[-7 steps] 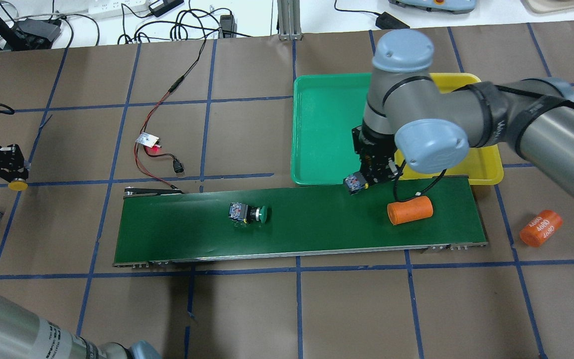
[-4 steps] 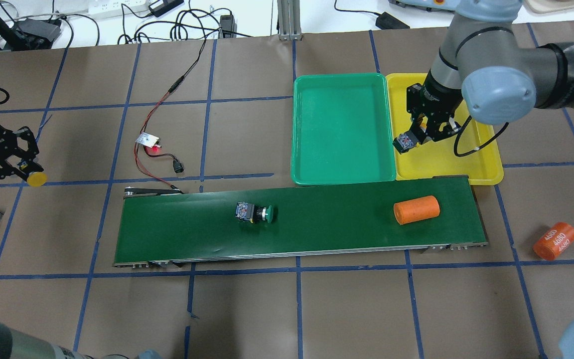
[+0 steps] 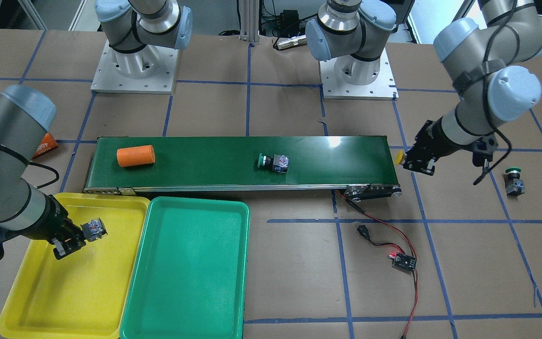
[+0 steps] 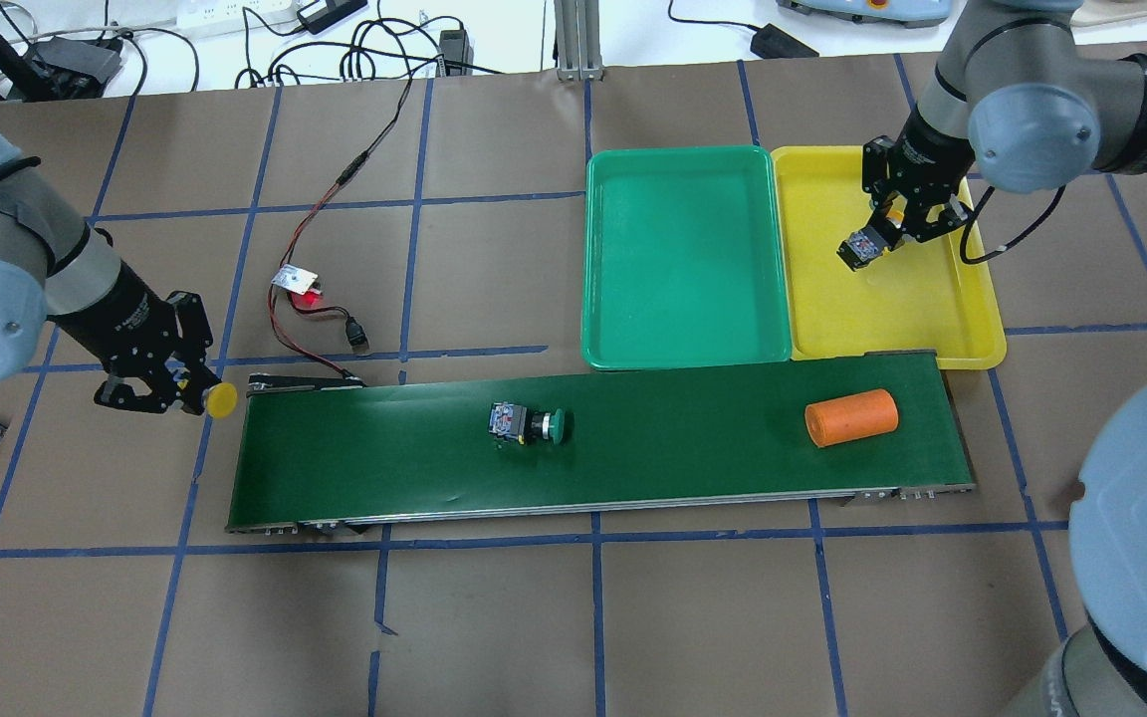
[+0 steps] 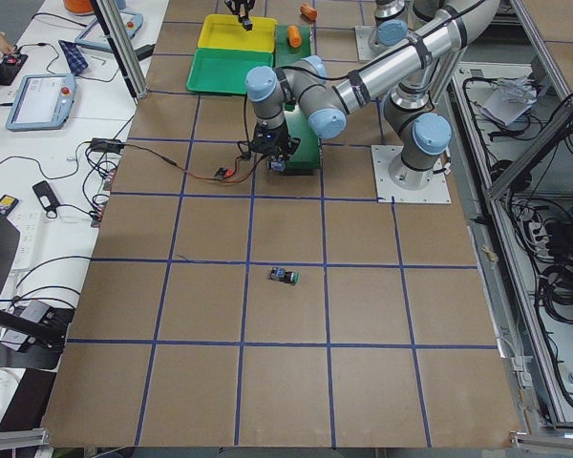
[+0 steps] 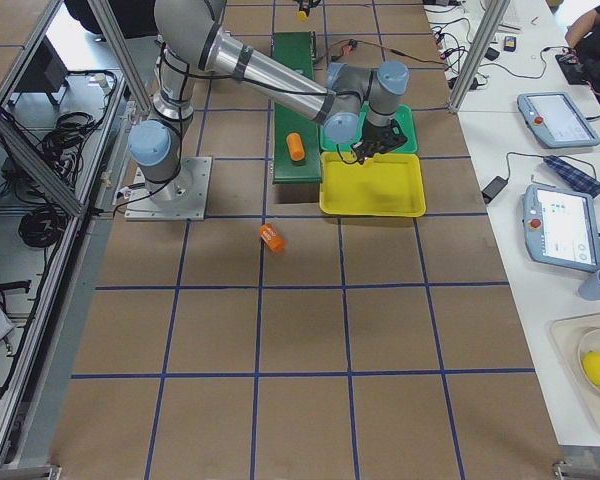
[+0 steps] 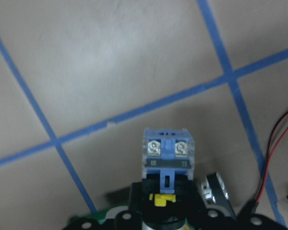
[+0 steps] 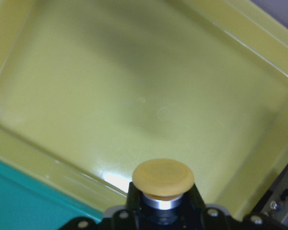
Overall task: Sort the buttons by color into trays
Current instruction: 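Drop the yellow button into the yellow tray while the left gripper carries its button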
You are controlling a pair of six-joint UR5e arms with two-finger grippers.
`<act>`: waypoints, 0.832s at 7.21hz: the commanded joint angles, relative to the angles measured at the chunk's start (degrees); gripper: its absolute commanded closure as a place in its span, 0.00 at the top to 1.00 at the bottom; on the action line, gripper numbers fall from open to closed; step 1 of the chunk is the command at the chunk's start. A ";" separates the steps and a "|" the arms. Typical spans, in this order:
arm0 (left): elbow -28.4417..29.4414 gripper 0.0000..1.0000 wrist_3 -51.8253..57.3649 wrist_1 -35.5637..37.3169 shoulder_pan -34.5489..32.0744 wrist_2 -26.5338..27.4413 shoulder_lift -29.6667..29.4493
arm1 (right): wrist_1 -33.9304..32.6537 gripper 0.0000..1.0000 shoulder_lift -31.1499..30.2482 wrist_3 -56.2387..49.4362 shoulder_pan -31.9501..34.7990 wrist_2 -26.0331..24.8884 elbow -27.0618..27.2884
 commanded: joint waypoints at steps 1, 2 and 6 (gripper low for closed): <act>-2.16 0.05 -25.47 0.33 -10.19 -3.63 1.87 | -1.47 0.96 2.02 -1.73 -2.25 0.10 0.15; -2.77 0.07 -25.66 1.30 -13.20 -3.72 2.30 | -0.95 1.00 1.85 -1.64 -2.25 0.19 0.24; -5.94 0.46 -25.93 5.68 -13.67 -3.55 0.47 | 3.62 1.00 -7.09 0.10 1.41 0.37 0.33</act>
